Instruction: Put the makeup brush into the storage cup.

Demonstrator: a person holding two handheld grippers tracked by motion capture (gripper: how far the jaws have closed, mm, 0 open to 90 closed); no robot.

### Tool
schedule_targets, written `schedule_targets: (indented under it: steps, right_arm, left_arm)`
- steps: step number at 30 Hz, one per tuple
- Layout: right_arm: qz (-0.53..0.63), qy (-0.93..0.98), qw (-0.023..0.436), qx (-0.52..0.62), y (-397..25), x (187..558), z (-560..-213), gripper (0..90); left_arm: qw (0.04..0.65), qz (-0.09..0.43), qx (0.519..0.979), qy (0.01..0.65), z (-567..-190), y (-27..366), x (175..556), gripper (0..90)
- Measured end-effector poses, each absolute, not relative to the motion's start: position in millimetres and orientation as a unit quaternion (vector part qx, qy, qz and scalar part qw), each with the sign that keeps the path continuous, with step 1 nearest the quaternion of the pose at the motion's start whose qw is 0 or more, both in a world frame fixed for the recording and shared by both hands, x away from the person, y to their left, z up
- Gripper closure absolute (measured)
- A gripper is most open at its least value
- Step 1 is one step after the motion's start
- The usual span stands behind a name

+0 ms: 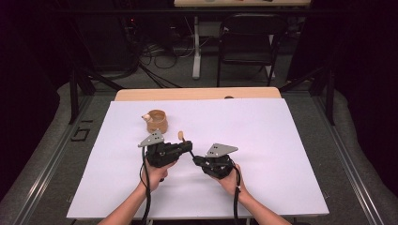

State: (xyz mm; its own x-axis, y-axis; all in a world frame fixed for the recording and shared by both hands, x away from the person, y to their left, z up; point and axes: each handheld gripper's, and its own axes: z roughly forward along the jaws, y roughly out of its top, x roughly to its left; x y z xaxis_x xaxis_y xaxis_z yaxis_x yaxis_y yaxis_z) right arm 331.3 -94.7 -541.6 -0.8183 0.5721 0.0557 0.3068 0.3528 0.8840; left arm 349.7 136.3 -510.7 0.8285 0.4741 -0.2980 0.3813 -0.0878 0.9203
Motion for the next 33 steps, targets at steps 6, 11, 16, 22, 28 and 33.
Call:
schedule_targets:
  steps: [6,11,16,22,28,33]
  right_arm:
    - [0.501,0.811,0.136,0.268,-99,331,-537,63.3]
    - [0.502,0.806,0.150,0.278,-107,331,-532,39.1]
    - [0.496,0.807,0.147,0.284,-119,332,-530,22.8]
    - [0.491,0.811,0.148,0.283,-128,331,-529,13.4]
    - [0.499,0.807,0.158,0.273,-138,329,-528,8.5]
    - [0.496,0.806,0.177,0.269,-147,326,-527,5.9]
  left_arm:
    - [0.588,0.080,0.760,0.266,-504,132,344,83.1]
    - [0.573,0.111,0.771,0.255,-500,133,342,83.1]
    - [0.565,0.127,0.774,0.256,-499,137,343,83.0]
    - [0.553,0.140,0.780,0.258,-499,144,345,83.0]
    - [0.543,0.148,0.785,0.259,-499,150,347,82.9]
    - [0.535,0.156,0.787,0.266,-498,156,350,83.0]
